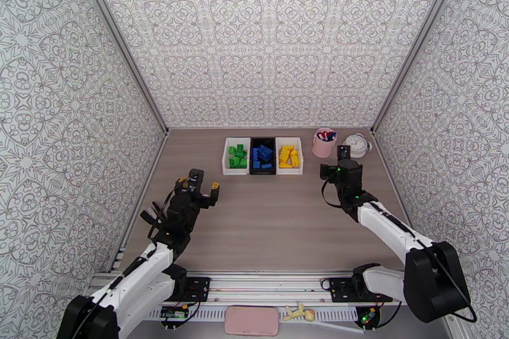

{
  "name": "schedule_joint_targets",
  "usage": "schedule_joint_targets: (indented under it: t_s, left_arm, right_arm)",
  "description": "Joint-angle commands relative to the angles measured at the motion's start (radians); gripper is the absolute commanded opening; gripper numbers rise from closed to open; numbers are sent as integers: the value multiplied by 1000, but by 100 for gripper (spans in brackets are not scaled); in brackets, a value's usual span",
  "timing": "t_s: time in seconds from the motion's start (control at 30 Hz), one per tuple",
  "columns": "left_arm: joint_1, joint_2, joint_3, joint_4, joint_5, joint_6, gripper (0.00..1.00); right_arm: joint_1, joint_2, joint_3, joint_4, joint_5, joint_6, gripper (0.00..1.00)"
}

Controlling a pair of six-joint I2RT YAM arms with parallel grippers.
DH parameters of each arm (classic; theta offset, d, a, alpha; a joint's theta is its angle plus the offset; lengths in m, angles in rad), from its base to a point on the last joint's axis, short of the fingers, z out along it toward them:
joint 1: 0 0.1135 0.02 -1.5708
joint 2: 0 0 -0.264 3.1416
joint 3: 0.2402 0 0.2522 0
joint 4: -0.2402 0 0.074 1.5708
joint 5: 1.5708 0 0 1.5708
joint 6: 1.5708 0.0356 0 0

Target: Sort the legos into containers by color

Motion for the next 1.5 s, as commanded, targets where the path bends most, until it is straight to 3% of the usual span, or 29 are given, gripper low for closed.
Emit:
schedule_joint_targets:
  t_s: [0.0, 0.1, 0.3, 0.47, 0.5, 0.67, 0.8, 0.97, 1.13, 1.47]
  left_arm:
    - [54, 77, -27, 162, -13, -17, 100]
    - [117, 188, -35, 275, 29, -34, 100]
    - [181, 407, 11, 453, 107, -11, 100]
    - [229, 523, 64, 475, 128, -32, 100]
    - [261, 519, 71, 451, 180, -54, 100]
    - [323, 625, 46, 606, 220, -120, 100]
    - [324, 615, 92, 503, 226, -122, 100]
    - [353, 617, 133, 418, 257, -145, 100]
    - [345, 618, 136, 415, 244, -140, 100]
    - [333, 618, 135, 416, 224, -134, 100]
  right_arm:
    - [-41, -11, -84, 186, 7, -91, 100]
    - [-97, 33, -144, 305, -44, -90, 100]
    - [-174, 133, -156, 352, -131, -57, 99]
    - [-191, 96, -208, 411, -185, -91, 100]
    - [-191, 85, -219, 424, -193, -94, 100]
    - [-192, 57, -263, 486, -224, -33, 99]
    - [-193, 103, -266, 561, -233, 4, 100]
    - [-194, 286, -287, 790, -244, 12, 100]
    - [-194, 267, -243, 665, -261, 2, 100]
    - [-193, 272, -241, 668, -263, 0, 100]
